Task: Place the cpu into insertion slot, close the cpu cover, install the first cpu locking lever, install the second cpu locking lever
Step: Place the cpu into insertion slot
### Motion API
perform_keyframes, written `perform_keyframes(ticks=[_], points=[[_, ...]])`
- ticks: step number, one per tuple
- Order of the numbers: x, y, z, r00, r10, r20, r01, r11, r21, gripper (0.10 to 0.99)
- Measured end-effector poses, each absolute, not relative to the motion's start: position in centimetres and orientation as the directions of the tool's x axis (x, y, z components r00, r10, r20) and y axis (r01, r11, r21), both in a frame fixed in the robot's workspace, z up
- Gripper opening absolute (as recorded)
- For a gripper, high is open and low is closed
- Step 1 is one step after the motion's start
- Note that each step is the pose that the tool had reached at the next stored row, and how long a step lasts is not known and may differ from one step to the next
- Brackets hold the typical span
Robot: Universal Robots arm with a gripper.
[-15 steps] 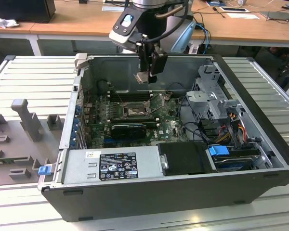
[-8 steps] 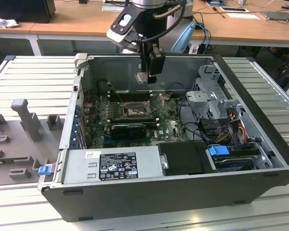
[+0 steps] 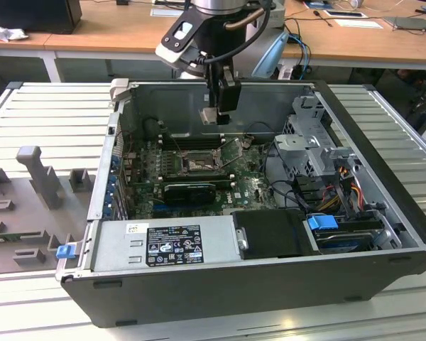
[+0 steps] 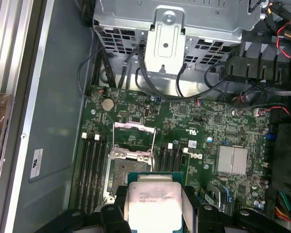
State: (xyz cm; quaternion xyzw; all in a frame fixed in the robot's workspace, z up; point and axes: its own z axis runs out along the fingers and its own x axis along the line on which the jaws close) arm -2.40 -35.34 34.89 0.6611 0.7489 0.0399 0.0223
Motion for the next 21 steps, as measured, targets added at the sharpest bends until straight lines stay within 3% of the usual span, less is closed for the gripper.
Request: perform_keyframes(ticks=[21], points=[[-2.4,-35.3,33.7,-0.125,0.992,0.019,0.988,0.123,0.089,0.525]])
